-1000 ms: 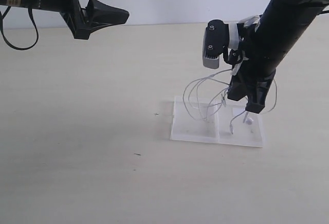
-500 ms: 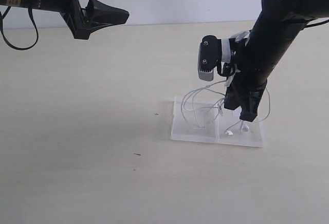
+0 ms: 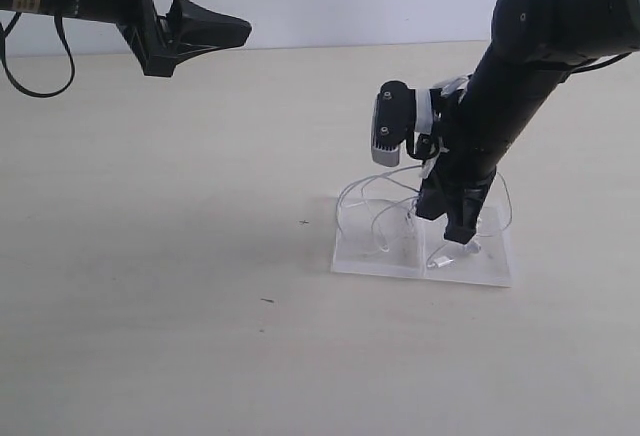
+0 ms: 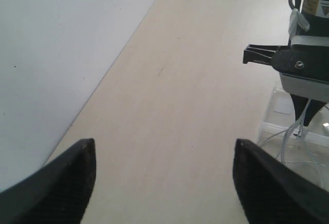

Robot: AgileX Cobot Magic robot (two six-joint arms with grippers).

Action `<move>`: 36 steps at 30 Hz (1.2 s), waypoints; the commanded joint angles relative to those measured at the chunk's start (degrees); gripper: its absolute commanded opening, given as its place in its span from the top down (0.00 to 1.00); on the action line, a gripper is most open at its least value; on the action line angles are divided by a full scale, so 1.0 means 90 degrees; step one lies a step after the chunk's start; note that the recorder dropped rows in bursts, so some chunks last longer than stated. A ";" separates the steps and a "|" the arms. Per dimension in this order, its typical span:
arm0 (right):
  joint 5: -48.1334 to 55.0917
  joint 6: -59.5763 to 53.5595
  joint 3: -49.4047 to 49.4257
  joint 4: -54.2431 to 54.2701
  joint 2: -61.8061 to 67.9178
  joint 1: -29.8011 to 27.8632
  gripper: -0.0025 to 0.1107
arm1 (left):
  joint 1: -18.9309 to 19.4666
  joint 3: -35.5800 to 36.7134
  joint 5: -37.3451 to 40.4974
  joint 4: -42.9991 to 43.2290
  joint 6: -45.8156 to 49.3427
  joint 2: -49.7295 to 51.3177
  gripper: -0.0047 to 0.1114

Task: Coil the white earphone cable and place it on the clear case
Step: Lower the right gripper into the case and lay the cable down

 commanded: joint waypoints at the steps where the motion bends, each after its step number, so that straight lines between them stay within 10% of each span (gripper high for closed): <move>1: -0.0125 -0.0053 -0.0034 0.0069 0.0116 0.0005 0.98 | -0.0022 0.0011 0.0014 -0.0039 -0.0048 -0.0053 0.34; 17: -0.0095 0.0533 -0.0034 -0.0467 0.0290 0.0005 0.98 | -0.0022 0.0011 0.0014 -0.0039 -0.0048 -0.0053 0.34; 36: 0.0243 0.0995 -0.0206 -0.0354 0.0231 0.0005 0.62 | -0.0022 0.0011 0.0014 -0.0039 -0.0048 -0.0053 0.34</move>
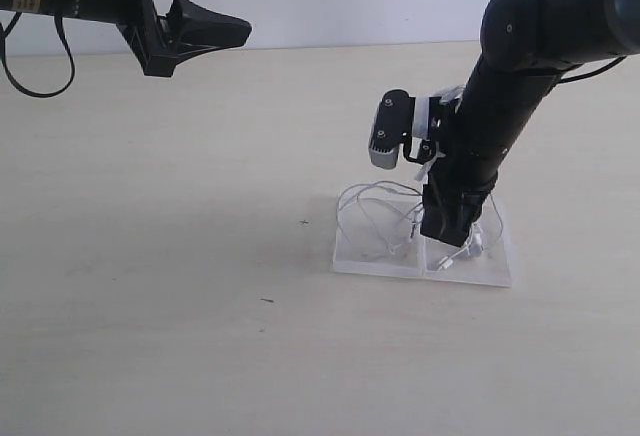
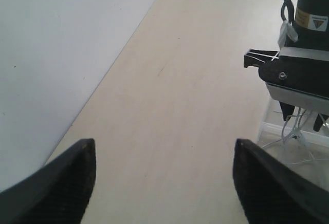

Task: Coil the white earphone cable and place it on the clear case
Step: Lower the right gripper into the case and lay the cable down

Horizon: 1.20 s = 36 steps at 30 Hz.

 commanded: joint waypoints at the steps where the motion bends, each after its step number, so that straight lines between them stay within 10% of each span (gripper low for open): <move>1: 0.0047 0.0166 -0.0041 0.0027 -0.0083 0.0005 0.62 | -0.0022 0.0011 0.0014 -0.0039 -0.0048 -0.0053 0.34; 18: 0.0199 0.0555 -0.0041 0.0862 -0.0750 0.0005 0.39 | -0.0022 0.0011 0.0014 -0.0039 -0.0048 -0.0053 0.34; 36: -0.1253 0.0827 -0.0041 0.0007 -0.0413 0.0005 0.39 | -0.0022 0.0011 0.0000 -0.0039 -0.0048 -0.0053 0.34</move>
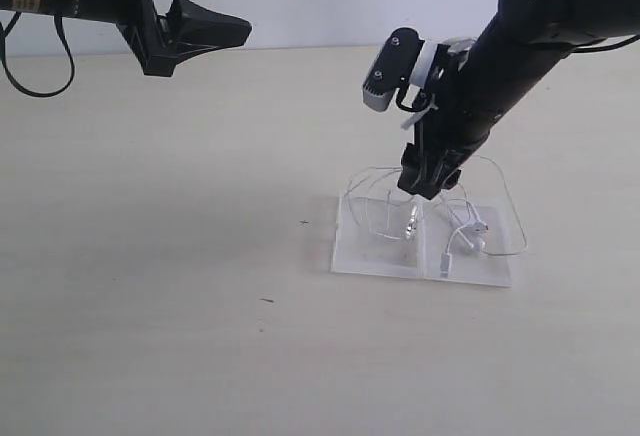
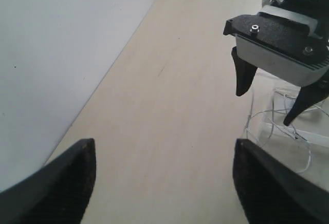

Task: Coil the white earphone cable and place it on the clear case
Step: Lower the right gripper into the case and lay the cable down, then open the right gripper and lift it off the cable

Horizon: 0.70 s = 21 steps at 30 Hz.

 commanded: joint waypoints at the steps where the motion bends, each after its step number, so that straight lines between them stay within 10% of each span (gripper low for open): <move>1: -0.0097 0.0038 -0.0041 -0.0144 0.0097 0.0005 0.39 | -0.0022 0.0011 0.0000 -0.0039 -0.0048 -0.0053 0.34; 21: -0.0570 0.0199 -0.0041 -0.0158 -0.0162 0.0005 0.40 | -0.0022 0.0011 0.0000 -0.0039 -0.0048 -0.0053 0.34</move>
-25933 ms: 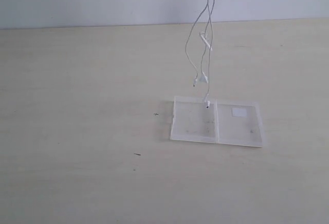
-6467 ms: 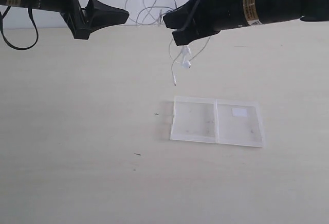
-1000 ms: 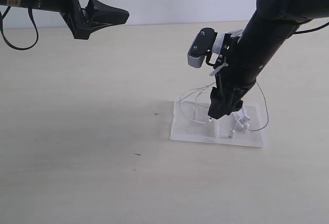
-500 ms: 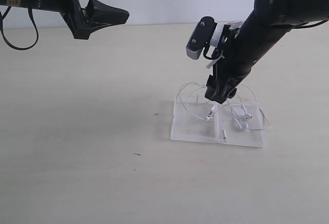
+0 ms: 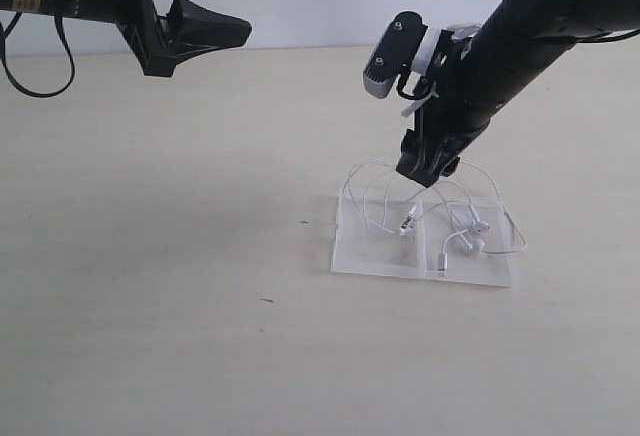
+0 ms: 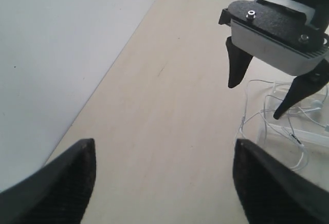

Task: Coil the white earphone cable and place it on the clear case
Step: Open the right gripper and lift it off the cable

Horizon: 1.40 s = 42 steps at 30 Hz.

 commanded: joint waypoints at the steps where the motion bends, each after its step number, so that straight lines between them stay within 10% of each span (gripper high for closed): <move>1: -0.0392 0.0035 -0.0041 -0.0029 -0.0041 0.0005 0.40 | -0.0022 0.0011 0.0000 -0.0039 -0.0048 -0.0053 0.34; 11: -0.1366 0.1570 -0.0041 -0.0756 -0.0041 0.0005 0.53 | -0.0022 0.0011 -0.0481 -0.0039 -0.0068 -0.0053 0.34; 19: -0.1930 0.2751 -0.0041 -0.1404 0.0072 -0.0036 0.98 | -0.0022 0.0011 -0.1572 -0.0022 -0.0068 -0.0053 0.34; 42: 0.1637 0.1516 -0.0548 -0.0684 0.0585 -0.0183 0.98 | -0.0022 0.0011 -0.1725 -0.0022 -0.0068 -0.0053 0.34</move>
